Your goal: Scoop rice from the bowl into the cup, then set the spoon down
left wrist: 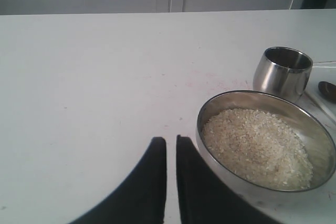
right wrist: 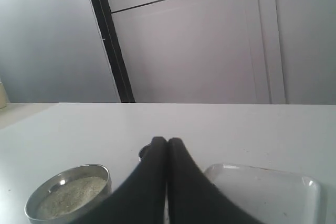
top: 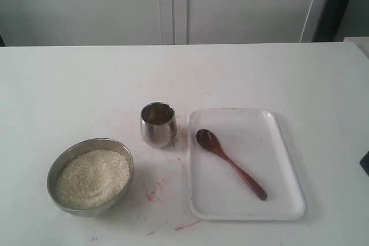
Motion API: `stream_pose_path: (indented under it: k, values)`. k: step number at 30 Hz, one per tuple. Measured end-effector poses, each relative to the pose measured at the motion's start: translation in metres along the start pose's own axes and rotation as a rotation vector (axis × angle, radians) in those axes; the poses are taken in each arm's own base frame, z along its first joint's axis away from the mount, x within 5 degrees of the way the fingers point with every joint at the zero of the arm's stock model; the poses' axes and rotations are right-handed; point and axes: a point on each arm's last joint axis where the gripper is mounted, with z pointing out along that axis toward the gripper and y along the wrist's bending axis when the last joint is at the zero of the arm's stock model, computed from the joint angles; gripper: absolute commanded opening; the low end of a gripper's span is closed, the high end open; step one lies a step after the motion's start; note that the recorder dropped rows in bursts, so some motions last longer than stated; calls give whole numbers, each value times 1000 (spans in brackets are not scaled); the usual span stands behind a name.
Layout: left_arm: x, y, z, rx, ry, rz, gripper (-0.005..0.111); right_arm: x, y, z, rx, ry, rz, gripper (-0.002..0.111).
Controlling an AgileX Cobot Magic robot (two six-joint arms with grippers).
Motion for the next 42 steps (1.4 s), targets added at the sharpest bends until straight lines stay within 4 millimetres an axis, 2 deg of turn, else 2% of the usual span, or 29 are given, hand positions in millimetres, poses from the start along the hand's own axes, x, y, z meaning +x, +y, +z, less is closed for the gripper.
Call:
stream_pose_path:
  k: [4, 15, 22, 34, 42]
  values:
    - [0, 0, 0, 0, 0, 0, 14, 15, -5, 2, 9, -9, 2, 0]
    - [0, 0, 0, 0, 0, 0, 14, 13, -5, 2, 8, -36, -114, 0]
    - [0, 0, 0, 0, 0, 0, 14, 18, -6, 2, 12, 25, -141, 0]
    - [0, 0, 0, 0, 0, 0, 14, 26, -7, 1, 10, 111, -314, 0]
    - [0, 0, 0, 0, 0, 0, 14, 32, -8, 1, 11, 172, -334, 0]
